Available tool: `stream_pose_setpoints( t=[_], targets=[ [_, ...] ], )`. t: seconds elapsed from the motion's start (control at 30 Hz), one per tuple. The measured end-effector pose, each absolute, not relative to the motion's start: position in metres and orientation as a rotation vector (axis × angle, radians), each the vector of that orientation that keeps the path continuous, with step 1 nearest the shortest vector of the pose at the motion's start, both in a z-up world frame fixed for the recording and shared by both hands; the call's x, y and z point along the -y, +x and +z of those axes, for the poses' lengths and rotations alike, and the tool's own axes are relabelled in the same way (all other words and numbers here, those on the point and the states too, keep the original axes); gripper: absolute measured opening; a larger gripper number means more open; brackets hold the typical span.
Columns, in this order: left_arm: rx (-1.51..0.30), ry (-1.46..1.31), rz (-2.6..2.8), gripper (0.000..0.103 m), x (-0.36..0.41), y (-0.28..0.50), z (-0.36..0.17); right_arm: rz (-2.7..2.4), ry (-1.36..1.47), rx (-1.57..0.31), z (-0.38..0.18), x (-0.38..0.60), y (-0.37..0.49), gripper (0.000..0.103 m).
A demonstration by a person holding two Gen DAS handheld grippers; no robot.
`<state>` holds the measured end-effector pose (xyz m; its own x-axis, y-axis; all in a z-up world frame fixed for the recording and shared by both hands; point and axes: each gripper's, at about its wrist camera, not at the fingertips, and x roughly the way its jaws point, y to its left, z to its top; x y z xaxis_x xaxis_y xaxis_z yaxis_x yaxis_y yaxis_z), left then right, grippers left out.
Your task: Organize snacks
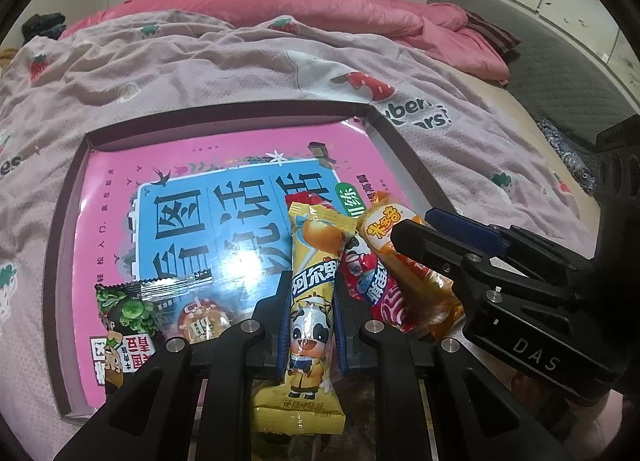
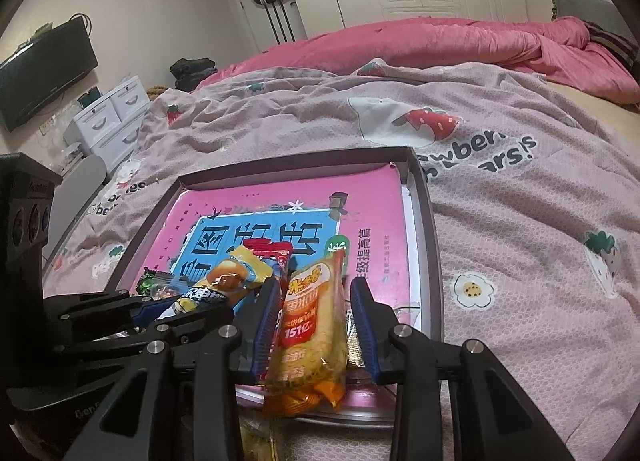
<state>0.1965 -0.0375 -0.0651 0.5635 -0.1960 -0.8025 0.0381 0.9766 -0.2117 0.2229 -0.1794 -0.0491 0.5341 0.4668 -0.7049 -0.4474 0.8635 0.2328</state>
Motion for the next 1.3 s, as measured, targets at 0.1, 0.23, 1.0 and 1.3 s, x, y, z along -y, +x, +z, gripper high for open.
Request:
stream_pose_setpoints(
  t=[0.1, 0.23, 1.0, 1.3],
  targets=[
    [-0.963, -0.183, -0.143, 0.018, 0.037, 0.196, -0.064, 0.545, 0.017, -0.842, -0.047, 0.180, 0.221, 0.036],
    [-0.960, -0.184, -0.143, 0.020, 0.037, 0.195, -0.063, 0.543, 0.017, -0.838, -0.045, 0.182, 0.221, 0.036],
    [-0.948, -0.197, -0.148, 0.047, 0.033, 0.191, -0.050, 0.553, 0.023, -0.823, -0.037, 0.185, 0.218, 0.043],
    [-0.923, -0.203, -0.142, 0.057, 0.024, 0.184, -0.033, 0.556, 0.037, -0.795, -0.028, 0.189, 0.212, 0.057]
  ],
)
